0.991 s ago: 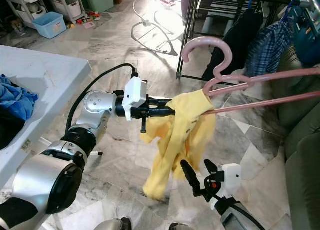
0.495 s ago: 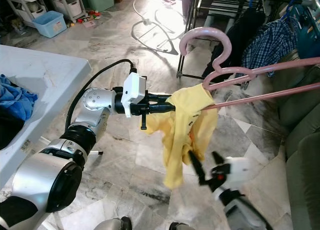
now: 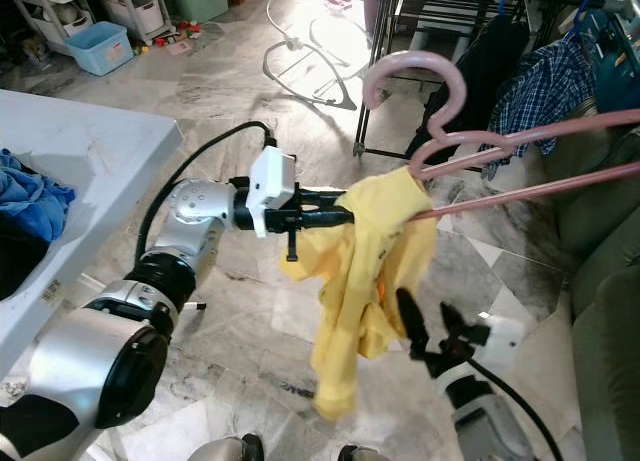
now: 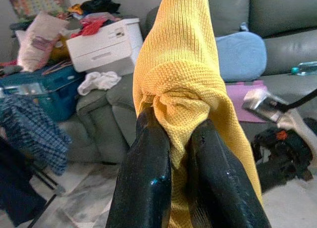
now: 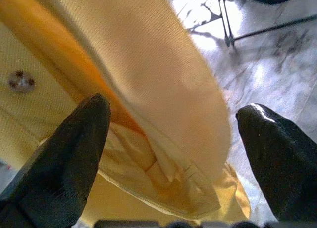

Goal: Hang hanger

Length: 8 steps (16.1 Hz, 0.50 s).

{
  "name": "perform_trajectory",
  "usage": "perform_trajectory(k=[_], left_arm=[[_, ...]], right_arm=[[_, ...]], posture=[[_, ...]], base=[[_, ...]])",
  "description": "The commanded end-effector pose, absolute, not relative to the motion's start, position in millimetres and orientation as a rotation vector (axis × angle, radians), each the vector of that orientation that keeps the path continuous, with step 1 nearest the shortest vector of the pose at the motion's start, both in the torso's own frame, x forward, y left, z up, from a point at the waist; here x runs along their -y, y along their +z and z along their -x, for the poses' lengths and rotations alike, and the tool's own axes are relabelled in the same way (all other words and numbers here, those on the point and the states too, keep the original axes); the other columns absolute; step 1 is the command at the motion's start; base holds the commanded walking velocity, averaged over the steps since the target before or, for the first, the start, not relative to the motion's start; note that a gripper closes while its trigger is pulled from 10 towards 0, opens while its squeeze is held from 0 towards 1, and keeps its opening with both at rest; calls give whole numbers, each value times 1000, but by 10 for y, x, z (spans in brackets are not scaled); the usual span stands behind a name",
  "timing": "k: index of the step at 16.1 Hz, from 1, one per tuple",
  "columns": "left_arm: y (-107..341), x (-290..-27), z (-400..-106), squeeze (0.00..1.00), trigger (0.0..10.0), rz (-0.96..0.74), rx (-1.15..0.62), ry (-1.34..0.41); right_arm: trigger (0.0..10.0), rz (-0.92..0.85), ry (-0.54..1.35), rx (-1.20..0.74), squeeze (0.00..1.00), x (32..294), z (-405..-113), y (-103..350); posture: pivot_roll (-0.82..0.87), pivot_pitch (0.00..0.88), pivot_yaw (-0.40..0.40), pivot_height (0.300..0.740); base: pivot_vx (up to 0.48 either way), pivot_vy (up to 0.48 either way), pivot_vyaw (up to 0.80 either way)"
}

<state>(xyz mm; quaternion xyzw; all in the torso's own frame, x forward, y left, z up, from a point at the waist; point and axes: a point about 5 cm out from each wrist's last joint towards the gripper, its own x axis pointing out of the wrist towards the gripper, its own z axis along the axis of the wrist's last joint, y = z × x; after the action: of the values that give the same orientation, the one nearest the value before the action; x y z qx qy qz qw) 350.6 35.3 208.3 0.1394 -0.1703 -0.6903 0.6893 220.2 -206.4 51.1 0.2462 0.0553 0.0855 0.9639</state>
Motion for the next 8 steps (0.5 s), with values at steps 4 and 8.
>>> perform_trajectory(k=[4,8], left_arm=[[2207,-282,-3466,0,0,-284,470,-1574],[2239,-245,-3425,0,0,-251,504,-1604]], right_arm=[[10000,-489,171,-200,0,2039,-2374,347],[0,-492,123,-229,0,2066,-2542,282]], posture=[[-13,142,-13,740],[-2,146,-17,740]], base=[[0,0,0],[0,0,0]])
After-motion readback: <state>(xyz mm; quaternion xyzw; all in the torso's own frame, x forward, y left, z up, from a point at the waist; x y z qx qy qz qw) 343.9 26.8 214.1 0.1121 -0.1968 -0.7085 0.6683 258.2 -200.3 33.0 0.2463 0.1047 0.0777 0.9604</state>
